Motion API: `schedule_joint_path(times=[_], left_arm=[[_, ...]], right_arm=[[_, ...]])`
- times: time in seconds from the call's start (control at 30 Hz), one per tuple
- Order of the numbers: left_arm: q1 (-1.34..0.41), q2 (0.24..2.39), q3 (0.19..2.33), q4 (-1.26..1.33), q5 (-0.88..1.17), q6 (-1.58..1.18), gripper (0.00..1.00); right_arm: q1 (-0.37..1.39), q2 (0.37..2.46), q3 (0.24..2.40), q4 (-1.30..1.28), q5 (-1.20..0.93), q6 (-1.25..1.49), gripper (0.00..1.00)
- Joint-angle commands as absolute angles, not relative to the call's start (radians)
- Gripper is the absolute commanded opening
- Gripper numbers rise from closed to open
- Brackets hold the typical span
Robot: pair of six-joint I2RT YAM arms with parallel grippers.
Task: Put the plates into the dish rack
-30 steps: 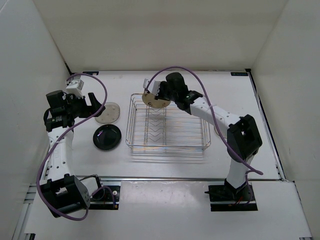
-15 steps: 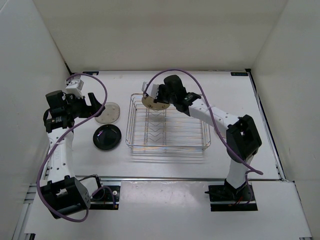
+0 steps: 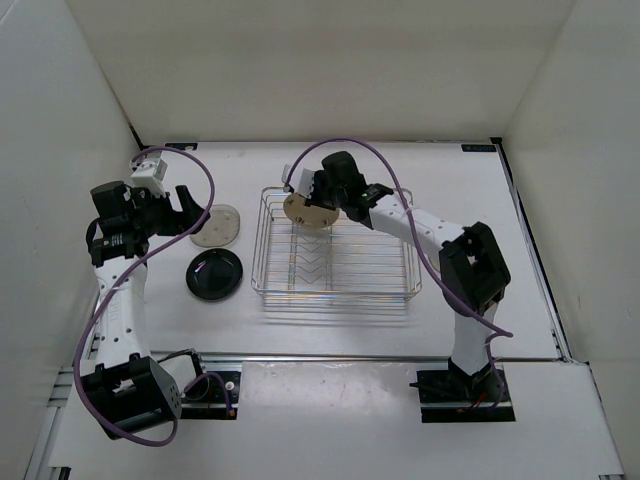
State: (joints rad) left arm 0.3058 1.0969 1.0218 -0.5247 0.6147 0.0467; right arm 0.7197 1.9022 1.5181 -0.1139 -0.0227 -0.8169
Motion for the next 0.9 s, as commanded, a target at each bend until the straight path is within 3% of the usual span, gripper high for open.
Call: schedule_joint_path(times=[0.0, 0.23, 0.67, 0.87], left_arm=[[0.311, 1.066, 1.022, -0.526, 0.641, 0.060, 1.00], [0.311, 1.075, 1.022, -0.526, 0.641, 0.060, 1.00], [0.311, 1.075, 1.022, -0.526, 0.641, 0.060, 1.00], [0.311, 1.075, 1.022, -0.526, 0.641, 0.060, 1.00]], right_arm=[[0.713, 1.922, 1.581, -0.120, -0.066, -0.764, 0.00], [0.684, 1.967, 1.681, -0.175, -0.104, -0.709, 0.00], [0.675, 1.967, 1.672, -0.229, -0.118, -0.741, 0.01], [0.675, 1.948, 1.641, -0.229, -0.087, -0.750, 0.12]])
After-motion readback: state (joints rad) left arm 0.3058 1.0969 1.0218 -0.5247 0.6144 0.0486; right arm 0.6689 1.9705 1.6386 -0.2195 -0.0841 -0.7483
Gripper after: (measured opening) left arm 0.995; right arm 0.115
